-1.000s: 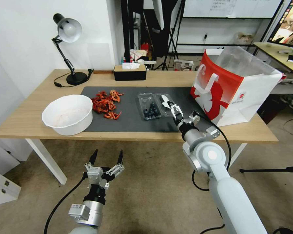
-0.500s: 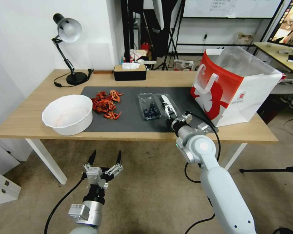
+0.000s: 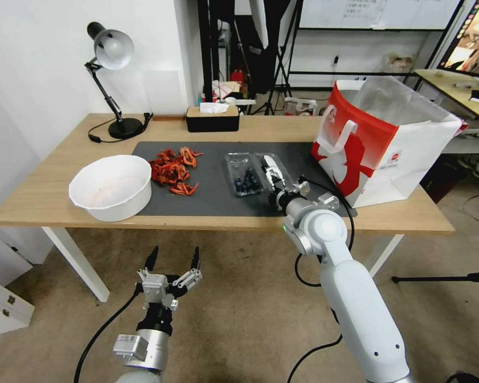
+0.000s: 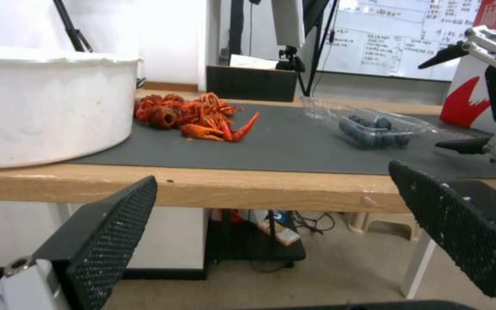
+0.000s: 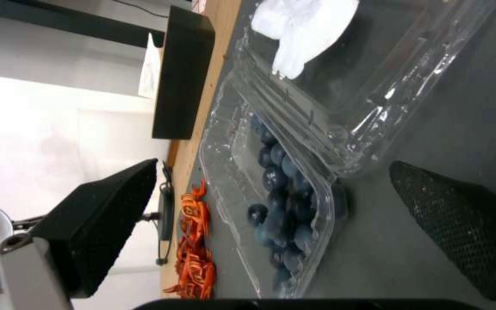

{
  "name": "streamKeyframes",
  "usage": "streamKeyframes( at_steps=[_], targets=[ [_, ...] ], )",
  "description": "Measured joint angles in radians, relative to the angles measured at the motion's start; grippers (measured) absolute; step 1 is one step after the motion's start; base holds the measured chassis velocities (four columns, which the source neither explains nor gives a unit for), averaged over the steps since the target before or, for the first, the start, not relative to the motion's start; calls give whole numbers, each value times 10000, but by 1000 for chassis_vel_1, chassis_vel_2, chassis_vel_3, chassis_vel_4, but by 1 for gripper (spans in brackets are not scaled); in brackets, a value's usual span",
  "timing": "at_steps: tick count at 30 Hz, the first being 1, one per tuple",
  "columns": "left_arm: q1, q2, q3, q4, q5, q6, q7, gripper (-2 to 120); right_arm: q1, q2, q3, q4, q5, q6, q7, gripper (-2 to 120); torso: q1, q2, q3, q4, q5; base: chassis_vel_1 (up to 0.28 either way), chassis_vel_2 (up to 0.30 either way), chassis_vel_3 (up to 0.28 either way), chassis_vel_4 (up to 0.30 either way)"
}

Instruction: Close the takeout container lid, then place the container into the takeout bag.

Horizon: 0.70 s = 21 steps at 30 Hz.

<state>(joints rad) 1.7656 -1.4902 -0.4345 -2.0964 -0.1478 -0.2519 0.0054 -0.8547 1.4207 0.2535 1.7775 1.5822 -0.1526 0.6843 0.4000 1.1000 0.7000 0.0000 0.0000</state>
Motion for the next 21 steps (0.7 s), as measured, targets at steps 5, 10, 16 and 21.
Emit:
streamKeyframes(
  at_steps=[5,10,16,21],
  targets=[
    [-16,-2,0,3,-1,-2,0,100,133,51,-2,-173,22,12,-34,100,0,2,0,0,0,0,0,0,0],
    [-23,-2,1,26,-3,-2,0,100,226,133,-34,-294,7,20,-39,100,0,1,0,0,0,0,0,0,0],
    [-28,-4,1,57,-5,-9,0,100,337,207,-42,-431,1,33,-41,100,0,1,0,0,-1,0,0,0,0],
    [-29,1,-4,67,-6,-25,-1,100,395,256,-44,-619,-85,33,-86,100,0,1,0,0,0,0,0,0,0]
  ],
)
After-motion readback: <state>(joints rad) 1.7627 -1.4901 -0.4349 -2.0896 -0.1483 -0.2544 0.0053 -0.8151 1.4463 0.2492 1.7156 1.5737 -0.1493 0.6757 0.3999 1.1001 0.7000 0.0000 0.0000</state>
